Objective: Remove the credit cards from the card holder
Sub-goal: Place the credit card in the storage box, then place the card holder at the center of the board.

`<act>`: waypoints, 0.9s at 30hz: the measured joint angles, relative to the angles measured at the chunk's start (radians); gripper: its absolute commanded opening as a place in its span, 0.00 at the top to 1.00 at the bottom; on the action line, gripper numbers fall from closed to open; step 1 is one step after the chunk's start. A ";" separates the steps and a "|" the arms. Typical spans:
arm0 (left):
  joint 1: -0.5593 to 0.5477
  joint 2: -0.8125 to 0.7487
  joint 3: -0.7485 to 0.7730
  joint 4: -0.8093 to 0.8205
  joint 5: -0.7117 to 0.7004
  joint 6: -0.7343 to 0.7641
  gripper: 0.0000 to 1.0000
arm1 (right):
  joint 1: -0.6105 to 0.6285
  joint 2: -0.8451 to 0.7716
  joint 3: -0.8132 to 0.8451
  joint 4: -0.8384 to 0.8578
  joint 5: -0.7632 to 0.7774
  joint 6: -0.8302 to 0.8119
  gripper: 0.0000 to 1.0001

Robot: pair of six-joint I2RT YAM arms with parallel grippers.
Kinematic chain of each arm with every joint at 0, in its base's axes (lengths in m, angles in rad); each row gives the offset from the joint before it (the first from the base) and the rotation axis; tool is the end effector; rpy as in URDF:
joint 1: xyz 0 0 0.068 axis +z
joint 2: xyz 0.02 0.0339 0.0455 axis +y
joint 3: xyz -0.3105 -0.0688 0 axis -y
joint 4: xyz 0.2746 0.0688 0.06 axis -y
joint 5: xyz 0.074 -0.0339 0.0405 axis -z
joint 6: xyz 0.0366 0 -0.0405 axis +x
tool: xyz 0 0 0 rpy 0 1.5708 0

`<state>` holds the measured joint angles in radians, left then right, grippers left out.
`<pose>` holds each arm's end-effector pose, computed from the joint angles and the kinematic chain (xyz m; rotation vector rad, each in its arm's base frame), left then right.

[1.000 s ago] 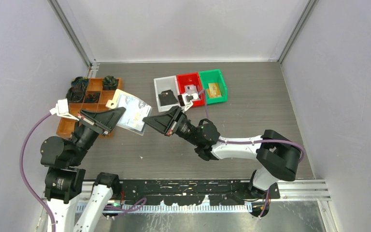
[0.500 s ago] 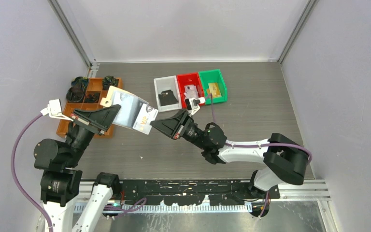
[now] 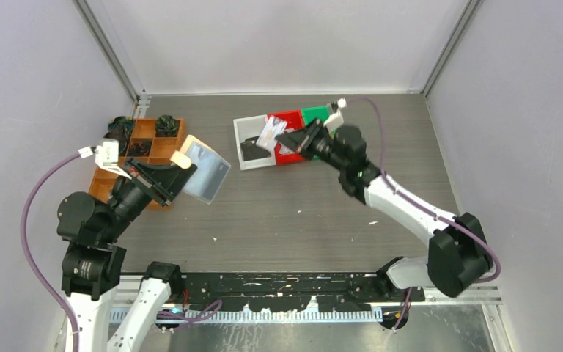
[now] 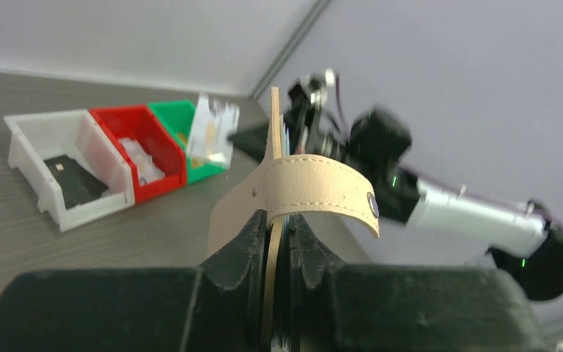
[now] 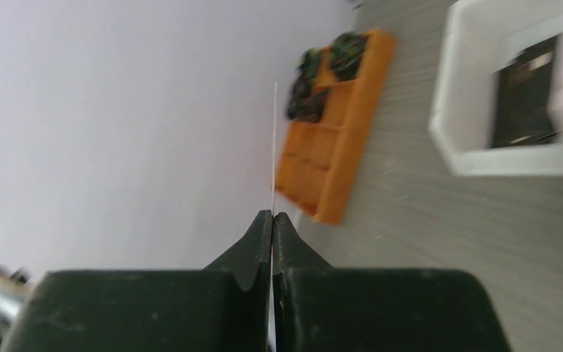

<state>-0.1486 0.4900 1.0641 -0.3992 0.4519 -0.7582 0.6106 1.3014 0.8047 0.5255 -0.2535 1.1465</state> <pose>0.0464 -0.0231 0.4777 -0.0560 1.4994 -1.0547 0.2543 0.1891 0.3378 0.2434 1.7583 1.5376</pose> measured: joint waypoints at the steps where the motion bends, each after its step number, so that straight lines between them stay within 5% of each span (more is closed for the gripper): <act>1: 0.000 0.010 -0.001 -0.014 0.035 0.029 0.99 | -0.038 0.027 0.085 -0.118 -0.010 -0.062 0.99; 5: 0.000 0.063 -0.013 -0.062 0.196 0.119 1.00 | -0.135 0.185 0.419 -0.500 -0.018 -0.294 0.99; 11: 0.000 0.195 -0.091 -0.105 0.411 0.240 1.00 | -0.186 0.489 0.727 -0.802 -0.014 -0.523 0.99; 18: 0.000 0.336 -0.196 -0.143 0.501 0.401 1.00 | -0.187 0.770 0.903 -1.014 -0.016 -0.637 0.99; 27: -0.025 0.531 -0.259 -0.186 0.445 0.774 1.00 | -0.189 0.859 1.061 -1.101 -0.019 -0.688 0.97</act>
<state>-0.1738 1.0206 0.8055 -0.5854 0.8970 0.0162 0.4217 2.1609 1.8660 -0.5758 -0.2726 0.4583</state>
